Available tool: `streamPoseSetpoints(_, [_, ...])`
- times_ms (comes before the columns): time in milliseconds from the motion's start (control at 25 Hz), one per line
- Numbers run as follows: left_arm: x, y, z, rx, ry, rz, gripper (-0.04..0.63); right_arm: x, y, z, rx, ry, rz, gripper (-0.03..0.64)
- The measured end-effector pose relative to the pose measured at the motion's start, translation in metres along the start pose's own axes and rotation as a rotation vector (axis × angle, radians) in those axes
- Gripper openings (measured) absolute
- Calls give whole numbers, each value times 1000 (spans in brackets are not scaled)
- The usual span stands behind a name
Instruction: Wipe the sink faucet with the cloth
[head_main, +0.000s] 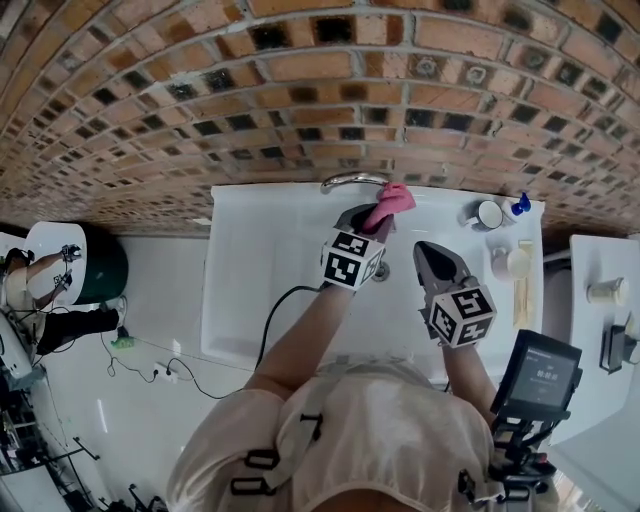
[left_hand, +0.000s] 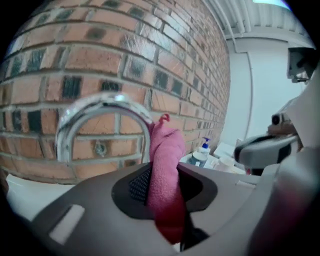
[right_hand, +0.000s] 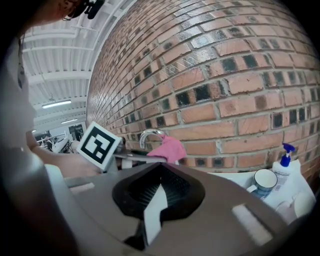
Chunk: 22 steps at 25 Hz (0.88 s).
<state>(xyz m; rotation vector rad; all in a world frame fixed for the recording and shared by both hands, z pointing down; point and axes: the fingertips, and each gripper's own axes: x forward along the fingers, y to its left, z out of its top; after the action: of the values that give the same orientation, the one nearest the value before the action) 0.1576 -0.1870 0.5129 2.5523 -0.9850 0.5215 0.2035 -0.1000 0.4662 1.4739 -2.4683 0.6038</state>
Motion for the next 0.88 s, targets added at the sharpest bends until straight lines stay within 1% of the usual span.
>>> streamPoseSetpoints(80, [-12,-13,29,22,-80,-17,98,1,-3,-1,2,3,2,-6])
streamPoseSetpoints(160, [-33,-13,58,34,-165,-6,98,3,2,-1,-3,6,9,-6])
streamPoseSetpoints(240, [-57,3,78,6,-239,42,98,5,10,-1,-11,7,21,-6])
streamPoseSetpoints(320, [-80,32,84,-42,-283,116,98,9,18,1,-20,6,32,-8])
streamPoseSetpoints(400, [-97,64,74,-98,-287,191,98,14,25,2,-26,8,45,-6])
streamPoseSetpoints(480, [-109,91,58,-158,-275,247,98,20,33,1,-32,16,59,-6])
streamPoseSetpoints(520, [-113,102,50,-174,-265,271,98,23,37,1,-36,19,67,-6])
streamPoseSetpoints(600, [-117,118,35,-178,-238,310,98,29,44,2,-45,22,81,-8])
streamPoseSetpoints(680, [-115,127,22,-170,-208,328,98,34,50,3,-53,27,91,-6])
streamPoseSetpoints(800, [-105,131,7,-152,-163,331,98,40,54,4,-64,37,96,-6])
streamPoseSetpoints(880, [-98,129,3,-148,-151,319,98,41,53,5,-69,39,93,-6])
